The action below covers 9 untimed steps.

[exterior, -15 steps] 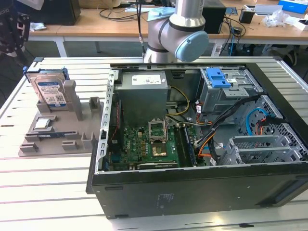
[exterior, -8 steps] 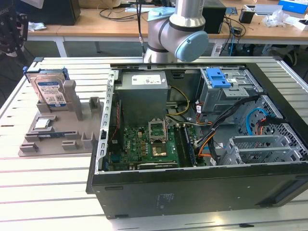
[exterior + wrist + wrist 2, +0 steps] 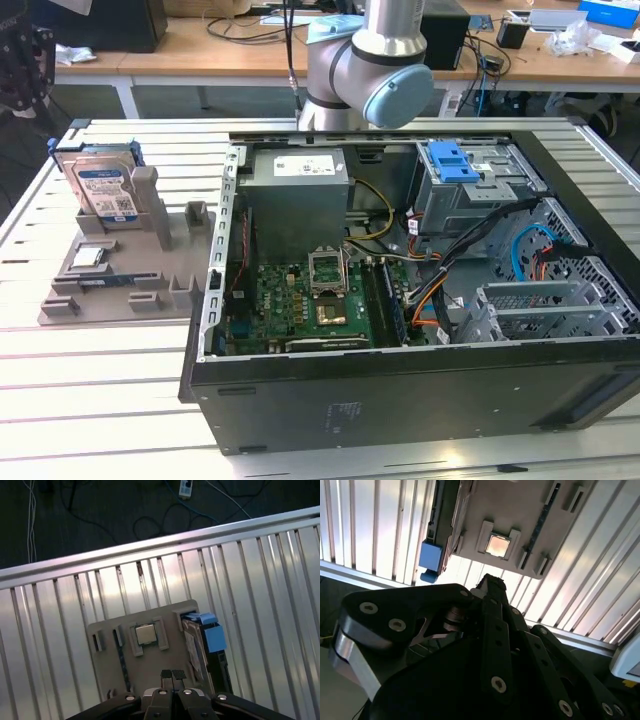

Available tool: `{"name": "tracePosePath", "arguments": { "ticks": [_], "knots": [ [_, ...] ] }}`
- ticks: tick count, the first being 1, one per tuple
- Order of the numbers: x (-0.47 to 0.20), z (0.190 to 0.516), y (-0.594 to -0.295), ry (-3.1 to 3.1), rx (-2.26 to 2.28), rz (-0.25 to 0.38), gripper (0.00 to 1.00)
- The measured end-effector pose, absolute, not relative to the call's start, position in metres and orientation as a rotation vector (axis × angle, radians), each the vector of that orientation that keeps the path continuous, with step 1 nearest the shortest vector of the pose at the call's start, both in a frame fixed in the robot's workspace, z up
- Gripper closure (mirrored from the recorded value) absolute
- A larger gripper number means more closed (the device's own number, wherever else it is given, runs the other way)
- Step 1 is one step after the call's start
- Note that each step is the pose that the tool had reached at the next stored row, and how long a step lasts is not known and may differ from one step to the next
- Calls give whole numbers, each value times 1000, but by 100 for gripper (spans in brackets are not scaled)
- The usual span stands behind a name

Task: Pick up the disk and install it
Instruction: 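Pick up the disk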

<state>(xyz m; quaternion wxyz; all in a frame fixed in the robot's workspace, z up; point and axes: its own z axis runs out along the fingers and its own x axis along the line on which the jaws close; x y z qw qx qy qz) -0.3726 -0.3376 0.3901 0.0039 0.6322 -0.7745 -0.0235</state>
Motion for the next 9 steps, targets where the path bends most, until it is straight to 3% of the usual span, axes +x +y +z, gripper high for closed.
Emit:
{"name": "tracePosePath", "arguments": {
  "ticks": [9],
  "knots": [
    [-373, 390, -338, -2335, 2086, -73, 90]
  ]
}}
